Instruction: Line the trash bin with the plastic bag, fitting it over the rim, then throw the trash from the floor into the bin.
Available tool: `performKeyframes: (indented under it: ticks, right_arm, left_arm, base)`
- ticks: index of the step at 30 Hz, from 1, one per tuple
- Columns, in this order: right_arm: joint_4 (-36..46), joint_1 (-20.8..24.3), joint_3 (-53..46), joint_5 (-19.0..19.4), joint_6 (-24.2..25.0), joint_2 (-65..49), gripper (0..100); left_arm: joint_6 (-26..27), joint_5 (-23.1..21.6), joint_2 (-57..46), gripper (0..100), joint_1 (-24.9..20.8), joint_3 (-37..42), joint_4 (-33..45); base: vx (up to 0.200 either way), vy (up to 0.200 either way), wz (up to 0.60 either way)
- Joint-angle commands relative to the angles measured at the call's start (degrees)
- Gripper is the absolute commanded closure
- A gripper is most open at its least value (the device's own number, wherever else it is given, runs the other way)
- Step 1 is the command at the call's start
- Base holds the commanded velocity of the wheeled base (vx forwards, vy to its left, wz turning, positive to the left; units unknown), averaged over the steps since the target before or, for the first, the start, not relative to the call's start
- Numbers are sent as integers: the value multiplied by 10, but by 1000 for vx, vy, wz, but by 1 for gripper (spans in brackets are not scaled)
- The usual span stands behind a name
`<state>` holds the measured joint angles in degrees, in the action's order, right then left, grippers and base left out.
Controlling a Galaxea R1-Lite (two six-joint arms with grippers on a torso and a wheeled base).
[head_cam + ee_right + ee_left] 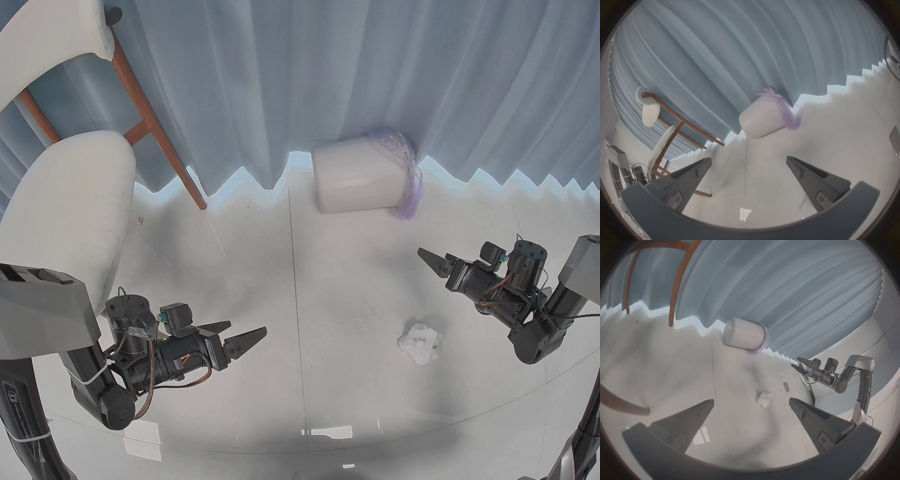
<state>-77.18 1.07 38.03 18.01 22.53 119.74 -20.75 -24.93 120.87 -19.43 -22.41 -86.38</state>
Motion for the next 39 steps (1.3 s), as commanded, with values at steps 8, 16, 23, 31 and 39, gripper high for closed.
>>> performKeyframes:
  ticks: [8, 16, 23, 31, 39]
  right_arm:
    - [51, -31, 74, 0, -4, 8, 0]
    - [55, -32, 107, 0, -4, 42, 0]
    - [60, -29, 151, 0, -5, 69, 0]
    - [81, -22, 163, 1, -5, 74, 0]
    - [80, -16, 184, 3, -13, 94, 0]
  left_arm:
    - [-8, -6, -12, 0, -31, -19, -1]
    - [-19, -6, -25, 0, -35, -19, -1]
    - [-22, -6, -26, 0, -29, -22, -1]
    - [31, -6, -86, 0, 0, 36, 2]
    - [33, 0, -90, 0, -2, 32, 1]
  base:
    - [0, -50, 0]
    - [0, -200, 0]
    - [0, -200, 0]
    - [100, -100, 0]
    - [200, 0, 0]
